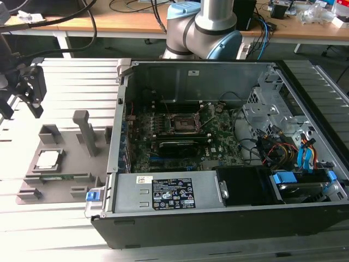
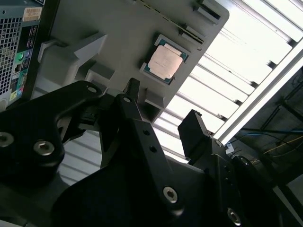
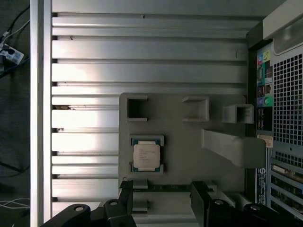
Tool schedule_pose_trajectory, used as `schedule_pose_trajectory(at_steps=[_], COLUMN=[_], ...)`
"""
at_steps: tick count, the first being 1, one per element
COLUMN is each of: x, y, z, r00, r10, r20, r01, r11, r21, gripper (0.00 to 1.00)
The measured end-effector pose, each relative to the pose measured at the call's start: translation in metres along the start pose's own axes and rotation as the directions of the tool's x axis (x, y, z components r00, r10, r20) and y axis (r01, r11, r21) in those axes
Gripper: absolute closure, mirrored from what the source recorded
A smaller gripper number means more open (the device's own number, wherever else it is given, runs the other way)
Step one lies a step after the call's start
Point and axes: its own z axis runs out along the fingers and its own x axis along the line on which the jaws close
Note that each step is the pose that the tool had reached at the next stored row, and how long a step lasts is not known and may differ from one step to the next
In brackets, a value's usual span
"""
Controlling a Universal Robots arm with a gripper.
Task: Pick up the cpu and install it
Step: 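Pick up the cpu and move it towards the insertion slot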
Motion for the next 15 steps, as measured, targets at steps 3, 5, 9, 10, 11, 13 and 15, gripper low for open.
schedule_pose_trajectory(at_steps=[3,5,9,10,11,13,15], x=[0.0001,0.0001,0.0002,0.0002,0.0002,0.0006,0.0015], y=[0.0,0.0,0.0,0.0,0.0,0.0,0.0], z=[0.0019,0.0036,0.0056,0.0065,0.0071,0.0099,0.015], r00=[1.0,1.0,1.0,1.0,1.0,1.0,1.0], r10=[0.0,0.0,0.0,0.0,0.0,0.0,0.0], r20=[-0.0001,-0.0001,0.0,0.0,-0.0001,0.0,0.0], r01=[0.0,0.0,0.0,0.0,0.0,0.0,0.0], r11=[1.0,1.0,1.0,1.0,1.0,1.0,1.0], r21=[0.0001,0.0,0.0,0.0,0.0001,0.0,0.0001], gripper=[0.4,0.4,0.4,0.4,0.4,0.4,0.4])
